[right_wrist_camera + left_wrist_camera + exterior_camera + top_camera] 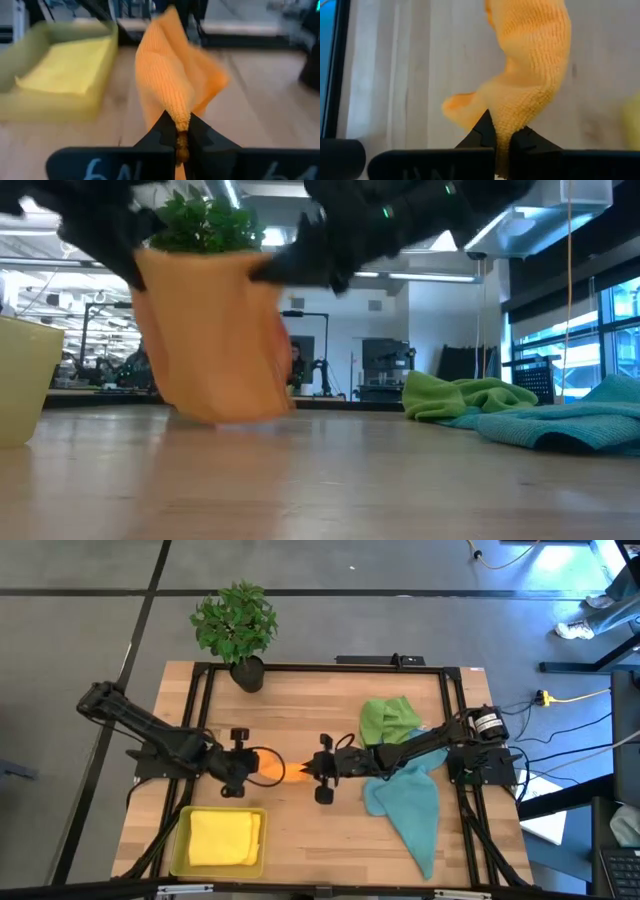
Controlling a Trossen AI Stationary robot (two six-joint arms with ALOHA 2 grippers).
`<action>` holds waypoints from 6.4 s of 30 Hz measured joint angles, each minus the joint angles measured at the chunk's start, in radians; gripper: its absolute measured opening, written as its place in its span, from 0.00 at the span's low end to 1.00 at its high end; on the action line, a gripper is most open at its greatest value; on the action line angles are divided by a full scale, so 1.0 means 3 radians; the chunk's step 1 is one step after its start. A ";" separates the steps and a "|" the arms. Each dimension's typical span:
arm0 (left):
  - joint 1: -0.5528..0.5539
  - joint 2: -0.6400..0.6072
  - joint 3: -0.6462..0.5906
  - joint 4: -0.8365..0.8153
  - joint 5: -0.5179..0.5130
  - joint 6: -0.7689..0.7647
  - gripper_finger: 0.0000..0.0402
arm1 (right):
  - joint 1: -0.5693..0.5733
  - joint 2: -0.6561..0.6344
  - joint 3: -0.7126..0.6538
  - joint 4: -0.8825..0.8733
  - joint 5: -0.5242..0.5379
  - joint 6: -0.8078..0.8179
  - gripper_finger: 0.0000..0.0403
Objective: Fold microfiber towels
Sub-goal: Put the folded orange microfiber cloth into the yellow bin, then fold the green microfiber cloth
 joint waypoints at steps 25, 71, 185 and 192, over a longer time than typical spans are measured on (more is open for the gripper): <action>-0.1571 -0.0011 0.1511 -0.1339 0.0415 -0.1710 0.00 | 0.0058 0.0001 0.0650 0.0047 -0.0965 -0.0064 0.01; -0.3253 0.1010 0.1556 0.0226 0.0282 -0.4228 0.00 | 0.0624 0.1831 0.3071 -0.0509 -0.1973 0.0717 0.02; -0.2468 0.1223 0.0036 0.0743 -0.0549 -0.3338 0.24 | 0.1072 0.1582 0.3625 -0.2037 -0.0202 -0.0073 0.29; -0.2737 0.1077 0.0345 0.0758 -0.1680 -0.2489 0.24 | 0.1100 0.1499 0.3623 -0.1936 -0.0518 -0.0262 0.25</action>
